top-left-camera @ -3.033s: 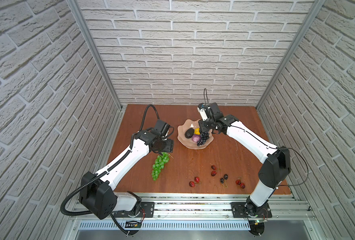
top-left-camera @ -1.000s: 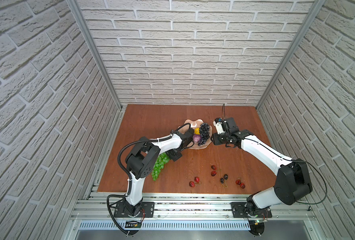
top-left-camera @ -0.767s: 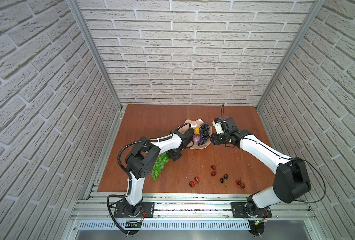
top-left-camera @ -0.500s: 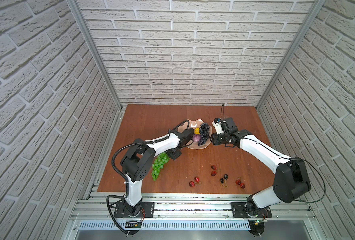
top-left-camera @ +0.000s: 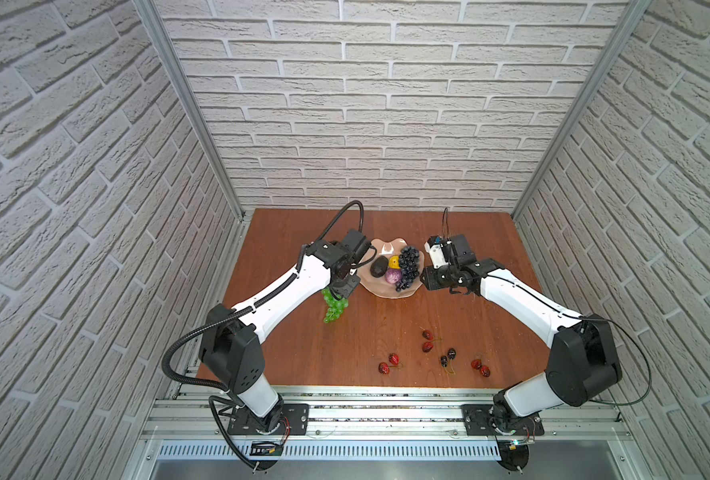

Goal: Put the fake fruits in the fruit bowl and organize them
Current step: 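Lift the green grapes with the left gripper and carry them over the bowl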

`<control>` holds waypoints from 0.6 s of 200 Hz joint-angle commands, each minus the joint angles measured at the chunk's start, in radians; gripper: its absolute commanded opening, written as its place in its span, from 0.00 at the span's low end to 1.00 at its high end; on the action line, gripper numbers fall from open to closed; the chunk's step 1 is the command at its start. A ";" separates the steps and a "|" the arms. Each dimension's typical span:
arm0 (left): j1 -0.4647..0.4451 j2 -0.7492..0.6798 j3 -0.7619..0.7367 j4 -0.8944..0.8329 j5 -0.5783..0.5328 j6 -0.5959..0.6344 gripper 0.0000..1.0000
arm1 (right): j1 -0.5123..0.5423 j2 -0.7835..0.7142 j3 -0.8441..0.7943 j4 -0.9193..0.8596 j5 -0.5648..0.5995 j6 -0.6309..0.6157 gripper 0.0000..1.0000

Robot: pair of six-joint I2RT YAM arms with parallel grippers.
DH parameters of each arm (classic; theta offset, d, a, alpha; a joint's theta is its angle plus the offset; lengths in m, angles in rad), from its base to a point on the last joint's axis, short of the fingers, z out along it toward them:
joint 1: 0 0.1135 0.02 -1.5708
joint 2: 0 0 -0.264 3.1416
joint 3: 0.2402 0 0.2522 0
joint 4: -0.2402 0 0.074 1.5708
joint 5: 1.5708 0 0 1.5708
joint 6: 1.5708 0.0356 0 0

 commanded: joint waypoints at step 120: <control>0.001 0.192 0.485 0.027 0.335 -0.086 0.00 | -0.004 -0.047 0.029 0.045 -0.001 0.027 0.36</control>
